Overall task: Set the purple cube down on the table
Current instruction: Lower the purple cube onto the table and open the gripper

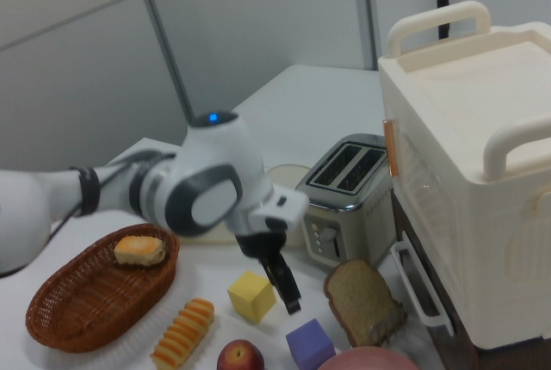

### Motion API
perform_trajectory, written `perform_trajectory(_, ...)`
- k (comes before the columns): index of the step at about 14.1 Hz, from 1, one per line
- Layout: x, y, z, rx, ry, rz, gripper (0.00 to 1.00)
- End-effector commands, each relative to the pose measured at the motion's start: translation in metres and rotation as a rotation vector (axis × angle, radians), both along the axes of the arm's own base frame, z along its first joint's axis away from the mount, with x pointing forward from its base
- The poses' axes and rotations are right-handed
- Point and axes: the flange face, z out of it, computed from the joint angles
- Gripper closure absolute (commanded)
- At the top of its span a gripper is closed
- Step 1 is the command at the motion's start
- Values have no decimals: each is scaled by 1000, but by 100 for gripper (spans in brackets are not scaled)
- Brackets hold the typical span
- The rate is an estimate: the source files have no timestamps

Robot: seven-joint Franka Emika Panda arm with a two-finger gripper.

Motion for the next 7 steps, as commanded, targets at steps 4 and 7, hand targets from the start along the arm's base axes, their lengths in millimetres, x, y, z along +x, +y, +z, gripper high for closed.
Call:
perform_trajectory(4, -25, 50, 157, -33, -61, 136, 0)
perform_trajectory(7, -43, 61, 173, -15, -3, 352, 0)
